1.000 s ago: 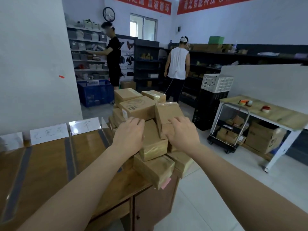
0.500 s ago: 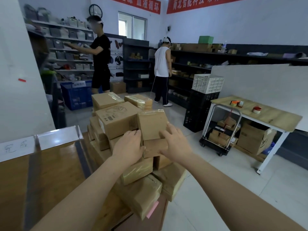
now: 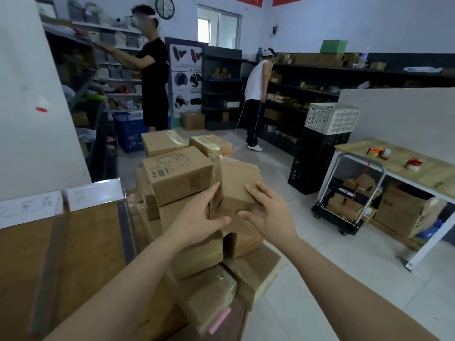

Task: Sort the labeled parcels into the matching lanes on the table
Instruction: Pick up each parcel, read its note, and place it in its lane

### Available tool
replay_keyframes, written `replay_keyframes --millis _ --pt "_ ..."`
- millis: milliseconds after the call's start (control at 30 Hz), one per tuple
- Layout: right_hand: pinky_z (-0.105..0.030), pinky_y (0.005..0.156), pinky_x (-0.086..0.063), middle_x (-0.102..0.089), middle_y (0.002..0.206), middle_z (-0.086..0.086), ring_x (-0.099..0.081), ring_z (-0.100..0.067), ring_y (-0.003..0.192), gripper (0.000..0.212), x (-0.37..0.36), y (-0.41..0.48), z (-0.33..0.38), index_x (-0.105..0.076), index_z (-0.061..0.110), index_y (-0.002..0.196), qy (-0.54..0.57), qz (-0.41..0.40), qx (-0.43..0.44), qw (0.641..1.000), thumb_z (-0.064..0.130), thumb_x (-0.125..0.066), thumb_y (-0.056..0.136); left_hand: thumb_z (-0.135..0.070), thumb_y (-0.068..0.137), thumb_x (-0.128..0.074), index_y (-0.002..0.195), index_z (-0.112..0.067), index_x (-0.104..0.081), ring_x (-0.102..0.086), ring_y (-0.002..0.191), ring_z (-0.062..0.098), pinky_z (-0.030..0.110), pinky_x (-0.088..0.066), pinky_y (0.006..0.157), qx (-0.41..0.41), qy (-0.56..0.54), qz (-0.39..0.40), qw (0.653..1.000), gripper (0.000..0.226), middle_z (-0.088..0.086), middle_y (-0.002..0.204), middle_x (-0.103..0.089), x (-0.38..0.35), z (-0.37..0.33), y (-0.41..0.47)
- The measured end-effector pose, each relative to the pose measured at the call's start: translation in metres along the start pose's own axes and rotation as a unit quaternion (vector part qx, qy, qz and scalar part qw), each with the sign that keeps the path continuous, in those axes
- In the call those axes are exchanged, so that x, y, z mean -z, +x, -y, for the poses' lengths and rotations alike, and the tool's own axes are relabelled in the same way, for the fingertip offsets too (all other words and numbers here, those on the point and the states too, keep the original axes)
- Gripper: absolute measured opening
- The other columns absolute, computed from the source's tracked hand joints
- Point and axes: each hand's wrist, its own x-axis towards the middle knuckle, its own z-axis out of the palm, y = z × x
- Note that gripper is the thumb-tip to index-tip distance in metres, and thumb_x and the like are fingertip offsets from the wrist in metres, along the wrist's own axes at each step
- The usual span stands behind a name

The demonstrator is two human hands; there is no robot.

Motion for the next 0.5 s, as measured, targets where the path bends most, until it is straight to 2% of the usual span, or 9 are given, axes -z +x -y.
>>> replay_keyframes --millis 67,100,167,233,267,333,400,433,500 --pt "-0.042 0.114 -0.034 -0.039 0.152 0.005 -0.037 -0.016 0.138 0.067 0.01 0.0 -0.003 -0.048 0.031 0.144 0.08 -0.014 -0.028 0.996 0.044 -0.073 0.083 -0.032 0.092 -0.056 0.147 -0.047 -0.026 -0.033 0.138 0.007 0.04 -0.031 0.114 0.001 -0.159 0.008 0.987 0.064 -0.021 0.15 -0.032 -0.001 -0.01 -0.003" --pt "-0.039 0.112 -0.037 -0.043 0.149 0.006 -0.04 -0.014 0.134 0.067 0.014 0.0 -0.005 -0.049 0.029 0.143 0.122 -0.019 -0.039 0.992 0.043 -0.074 0.083 -0.026 0.096 -0.047 0.147 -0.045 -0.029 -0.035 0.138 0.009 0.042 -0.031 0.114 0.007 -0.226 -0.014 0.974 0.057 -0.019 0.15 -0.035 -0.002 -0.017 -0.004" --pt "-0.038 0.105 -0.045 -0.054 0.139 0.006 -0.051 -0.012 0.124 0.067 0.022 0.001 -0.009 -0.052 0.026 0.142 0.229 -0.022 -0.065 0.971 0.041 -0.076 0.081 -0.018 0.099 -0.032 0.148 -0.038 -0.031 -0.033 0.139 0.011 0.043 -0.028 0.116 0.046 -0.285 -0.093 0.953 0.053 -0.014 0.152 -0.035 -0.004 -0.027 -0.001" --pt "-0.036 0.093 -0.055 -0.064 0.127 0.003 -0.063 -0.012 0.112 0.064 0.027 0.002 -0.012 -0.057 0.023 0.138 0.359 -0.02 -0.105 0.927 0.036 -0.079 0.079 -0.018 0.1 -0.03 0.148 -0.034 -0.034 -0.034 0.138 0.016 0.046 -0.028 0.116 0.108 -0.305 -0.151 0.934 0.05 -0.008 0.151 -0.037 -0.006 -0.034 0.001" --pt "-0.031 0.085 -0.058 -0.067 0.123 0.002 -0.067 -0.011 0.105 0.059 0.028 0.002 -0.013 -0.059 0.022 0.135 0.416 -0.014 -0.126 0.9 0.031 -0.078 0.08 -0.019 0.101 -0.032 0.147 -0.033 -0.036 -0.038 0.134 0.018 0.047 -0.029 0.115 0.131 -0.324 -0.162 0.923 0.048 -0.005 0.145 -0.043 -0.008 -0.035 0.0" --pt "-0.021 0.069 -0.056 -0.07 0.116 0.002 -0.069 -0.012 0.098 0.047 0.032 0.003 -0.011 -0.062 0.021 0.13 0.488 -0.005 -0.151 0.86 0.025 -0.074 0.085 -0.018 0.102 -0.035 0.139 -0.035 -0.043 -0.044 0.119 0.016 0.046 -0.032 0.113 0.153 -0.382 -0.165 0.896 0.042 -0.006 0.122 -0.054 -0.011 -0.037 -0.004" --pt "-0.027 0.066 -0.057 -0.071 0.108 0.003 -0.067 -0.016 0.097 0.034 0.033 0.005 -0.009 -0.065 0.021 0.123 0.535 0.011 -0.175 0.827 0.025 -0.069 0.089 -0.018 0.103 -0.036 0.138 -0.035 -0.043 -0.044 0.112 0.015 0.046 -0.032 0.113 0.166 -0.419 -0.164 0.877 0.04 -0.012 0.103 -0.055 -0.013 -0.038 -0.008" --pt "-0.034 0.069 -0.058 -0.071 0.107 0.002 -0.066 -0.017 0.097 0.03 0.032 0.005 -0.008 -0.065 0.02 0.12 0.562 0.025 -0.194 0.804 0.026 -0.067 0.091 -0.018 0.103 -0.038 0.141 -0.033 -0.041 -0.044 0.115 0.016 0.047 -0.032 0.113 0.17 -0.423 -0.166 0.875 0.042 -0.013 0.105 -0.055 -0.013 -0.038 -0.011" --pt "-0.047 0.075 -0.059 -0.069 0.113 -0.001 -0.064 -0.021 0.104 0.031 0.027 0.005 -0.005 -0.064 0.021 0.121 0.609 0.063 -0.231 0.756 0.031 -0.065 0.091 -0.021 0.102 -0.041 0.149 -0.03 -0.031 -0.041 0.13 0.02 0.049 -0.03 0.114 0.18 -0.411 -0.16 0.879 0.049 -0.007 0.13 -0.053 -0.011 -0.031 -0.014"
